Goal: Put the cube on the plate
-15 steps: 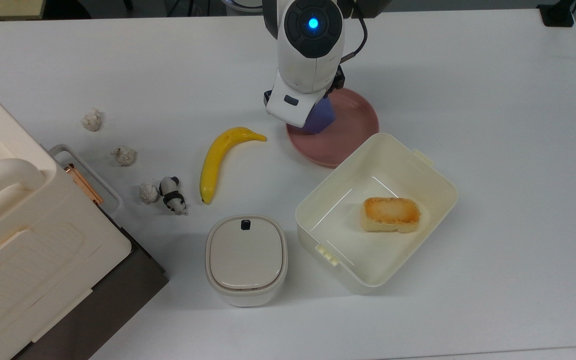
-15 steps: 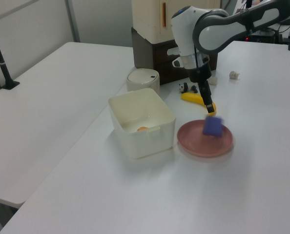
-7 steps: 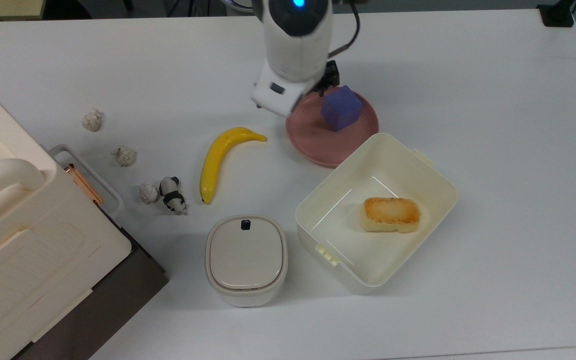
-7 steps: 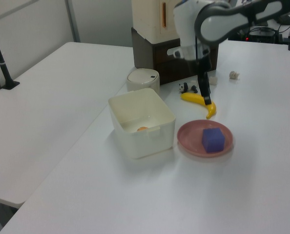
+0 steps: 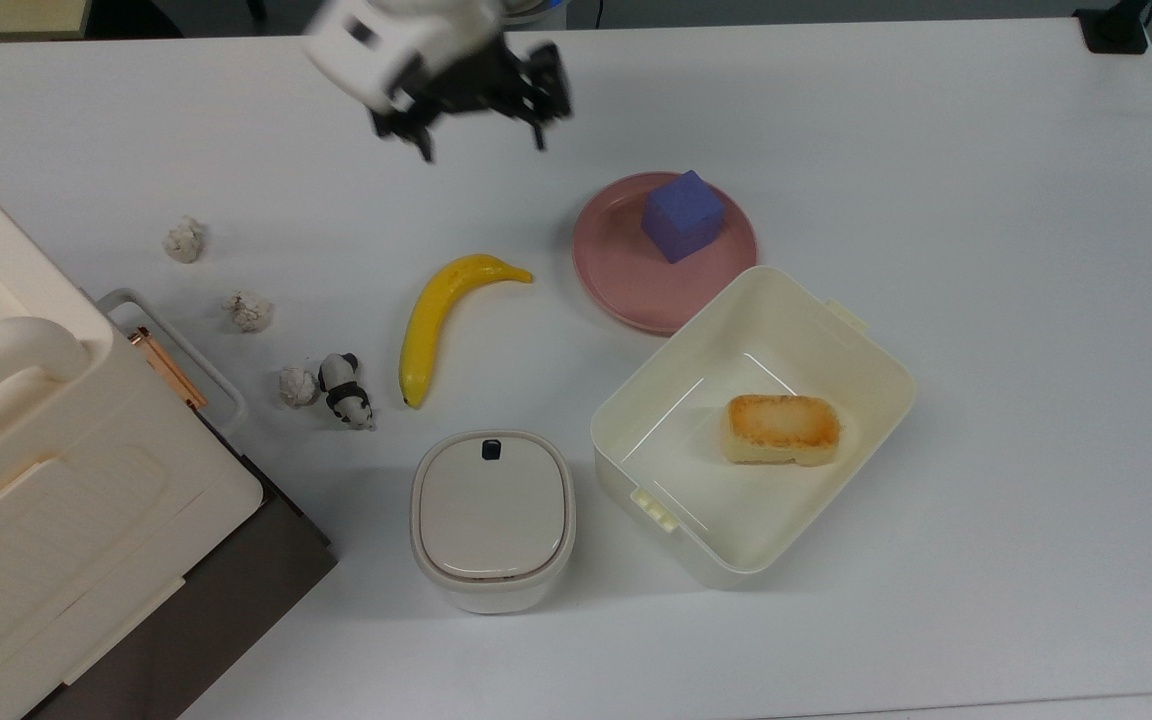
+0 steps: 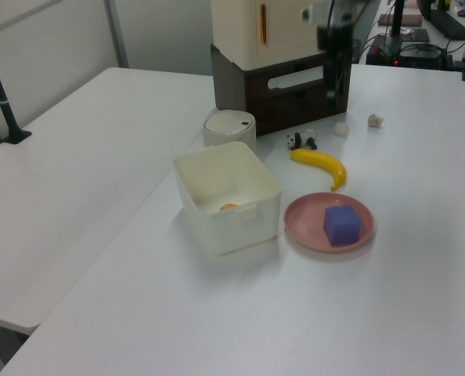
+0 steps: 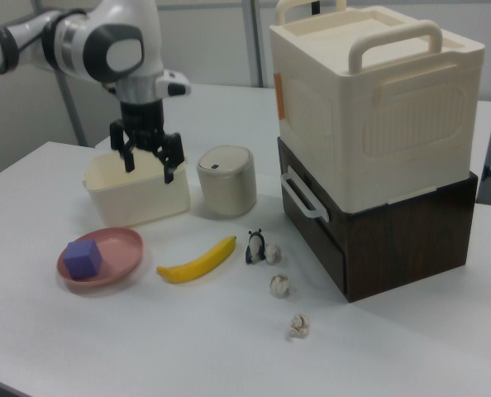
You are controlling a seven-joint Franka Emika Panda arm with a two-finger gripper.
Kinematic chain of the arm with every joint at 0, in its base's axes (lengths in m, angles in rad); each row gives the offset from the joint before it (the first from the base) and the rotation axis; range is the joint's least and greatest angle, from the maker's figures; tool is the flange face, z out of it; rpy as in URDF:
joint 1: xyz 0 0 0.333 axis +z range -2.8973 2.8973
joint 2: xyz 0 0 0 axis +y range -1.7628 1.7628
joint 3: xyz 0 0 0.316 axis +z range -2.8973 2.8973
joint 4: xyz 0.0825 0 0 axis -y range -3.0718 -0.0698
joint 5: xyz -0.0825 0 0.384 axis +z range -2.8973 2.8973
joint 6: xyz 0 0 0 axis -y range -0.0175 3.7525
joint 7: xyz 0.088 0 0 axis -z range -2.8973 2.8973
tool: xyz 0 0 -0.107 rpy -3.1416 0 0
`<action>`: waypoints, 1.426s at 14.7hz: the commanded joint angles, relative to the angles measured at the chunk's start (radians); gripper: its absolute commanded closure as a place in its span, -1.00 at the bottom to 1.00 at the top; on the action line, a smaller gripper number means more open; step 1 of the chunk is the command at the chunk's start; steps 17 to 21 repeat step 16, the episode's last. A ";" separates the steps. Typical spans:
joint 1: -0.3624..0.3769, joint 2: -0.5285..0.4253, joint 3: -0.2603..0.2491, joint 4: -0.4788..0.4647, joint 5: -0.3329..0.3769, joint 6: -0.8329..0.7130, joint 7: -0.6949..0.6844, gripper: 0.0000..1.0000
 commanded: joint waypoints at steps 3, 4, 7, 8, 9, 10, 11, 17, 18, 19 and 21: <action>-0.115 -0.151 0.016 -0.038 -0.021 0.008 -0.010 -1.00; -0.116 -0.153 0.014 -0.038 -0.021 0.008 -0.008 -1.00; -0.116 -0.153 0.014 -0.038 -0.022 0.006 -0.005 -1.00; -0.115 -0.153 0.016 -0.040 -0.024 0.006 -0.005 -1.00; -0.115 -0.150 0.022 -0.043 -0.025 0.006 -0.007 -1.00; -0.116 -0.147 0.025 -0.047 -0.027 0.008 -0.005 -1.00; -0.116 -0.147 0.031 -0.047 -0.033 0.008 -0.004 -1.00; -0.121 -0.147 0.033 -0.047 -0.033 0.006 -0.002 -1.00; -0.121 -0.147 0.033 -0.047 -0.033 0.006 -0.002 -1.00; -0.121 -0.147 0.033 -0.047 -0.033 0.006 -0.002 -1.00; -0.121 -0.147 0.033 -0.047 -0.033 0.006 -0.002 -1.00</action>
